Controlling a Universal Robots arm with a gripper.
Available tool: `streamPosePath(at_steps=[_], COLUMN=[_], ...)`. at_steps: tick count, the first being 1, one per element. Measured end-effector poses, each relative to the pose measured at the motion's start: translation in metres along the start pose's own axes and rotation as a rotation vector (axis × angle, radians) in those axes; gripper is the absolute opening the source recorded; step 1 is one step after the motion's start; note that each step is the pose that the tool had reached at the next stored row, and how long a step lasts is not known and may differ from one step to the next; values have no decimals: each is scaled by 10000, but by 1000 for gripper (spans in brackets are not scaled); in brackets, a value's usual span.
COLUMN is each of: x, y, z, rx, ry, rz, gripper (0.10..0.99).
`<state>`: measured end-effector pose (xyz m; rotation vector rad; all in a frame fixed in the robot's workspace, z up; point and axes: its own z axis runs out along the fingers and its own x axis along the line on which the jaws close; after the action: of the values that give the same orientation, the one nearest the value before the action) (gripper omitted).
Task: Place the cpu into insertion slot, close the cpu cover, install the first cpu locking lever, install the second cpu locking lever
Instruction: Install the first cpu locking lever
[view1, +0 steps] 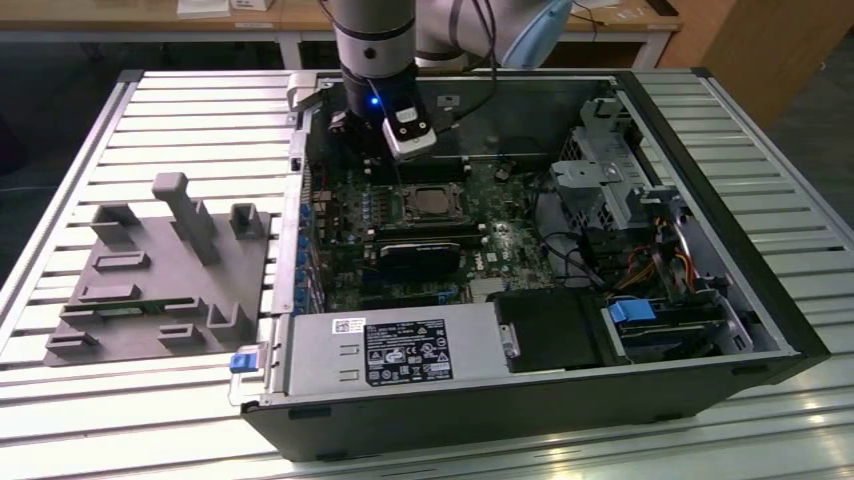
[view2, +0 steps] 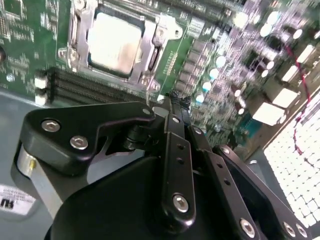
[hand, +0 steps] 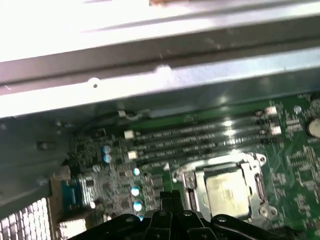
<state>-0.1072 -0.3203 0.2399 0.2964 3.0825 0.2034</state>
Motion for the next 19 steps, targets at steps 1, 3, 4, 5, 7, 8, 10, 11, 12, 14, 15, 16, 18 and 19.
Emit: streamPosePath(at_steps=[1,3,4,5,7,8,10,11,12,14,15,16,18,19], x=[5,16,22,28,39,43,43,36,21,-28,-58,-97,-182,-226], y=[-1,-3,-4,-5,-8,-8,-9,-7,-4,5,10,18,34,42], z=[0,-1,-1,-2,-2,-2,-2,-2,-1,1,3,5,9,12], rx=[-141,-424,-552,-680,-938,-1066,-1129,-1131,-1131,-1130,-1131,-1131,-1134,-1136], ry=[30,88,114,142,195,220,232,233,233,233,233,234,235,236], rz=[-8,-26,-37,-47,-66,-72,-71,-73,-72,-72,-73,-73,-72,-73], gripper=[102,102,102,102,102,102,102,102,102,102,102,102,102,102])
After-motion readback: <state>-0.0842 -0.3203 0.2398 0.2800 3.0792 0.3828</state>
